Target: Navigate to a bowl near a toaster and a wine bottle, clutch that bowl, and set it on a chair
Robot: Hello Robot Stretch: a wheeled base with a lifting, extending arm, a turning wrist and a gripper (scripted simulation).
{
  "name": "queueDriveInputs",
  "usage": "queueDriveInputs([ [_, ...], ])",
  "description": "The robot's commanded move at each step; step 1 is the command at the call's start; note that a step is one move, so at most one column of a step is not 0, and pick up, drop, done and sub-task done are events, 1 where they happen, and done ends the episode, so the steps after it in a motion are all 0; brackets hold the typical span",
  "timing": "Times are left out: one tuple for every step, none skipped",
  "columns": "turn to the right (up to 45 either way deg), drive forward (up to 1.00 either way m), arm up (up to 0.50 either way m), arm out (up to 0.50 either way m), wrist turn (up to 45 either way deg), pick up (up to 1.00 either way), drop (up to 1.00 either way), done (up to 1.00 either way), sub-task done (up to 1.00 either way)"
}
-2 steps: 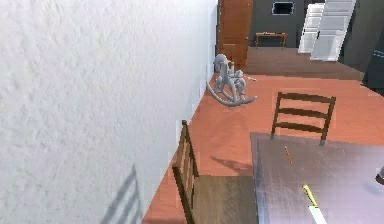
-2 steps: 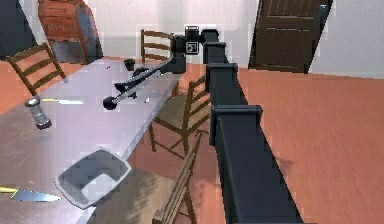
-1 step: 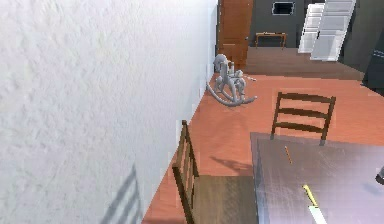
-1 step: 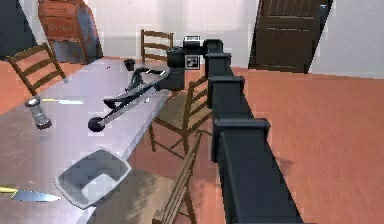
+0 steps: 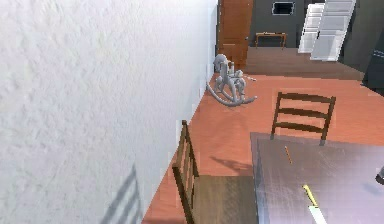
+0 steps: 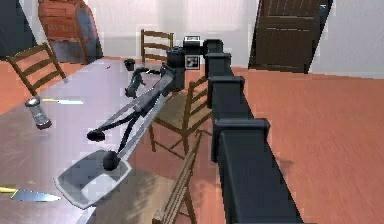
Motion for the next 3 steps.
queueDriveInputs([
  [0.0, 0.0, 0.0, -0.34, 0.0, 0.0, 0.0, 0.0, 0.0],
  [-27.0, 0.0, 0.0, 0.0, 0.0, 0.0, 0.0, 0.0, 0.0],
  [0.0, 0.0, 0.0, 0.18, 0.0, 0.0, 0.0, 0.0, 0.0],
])
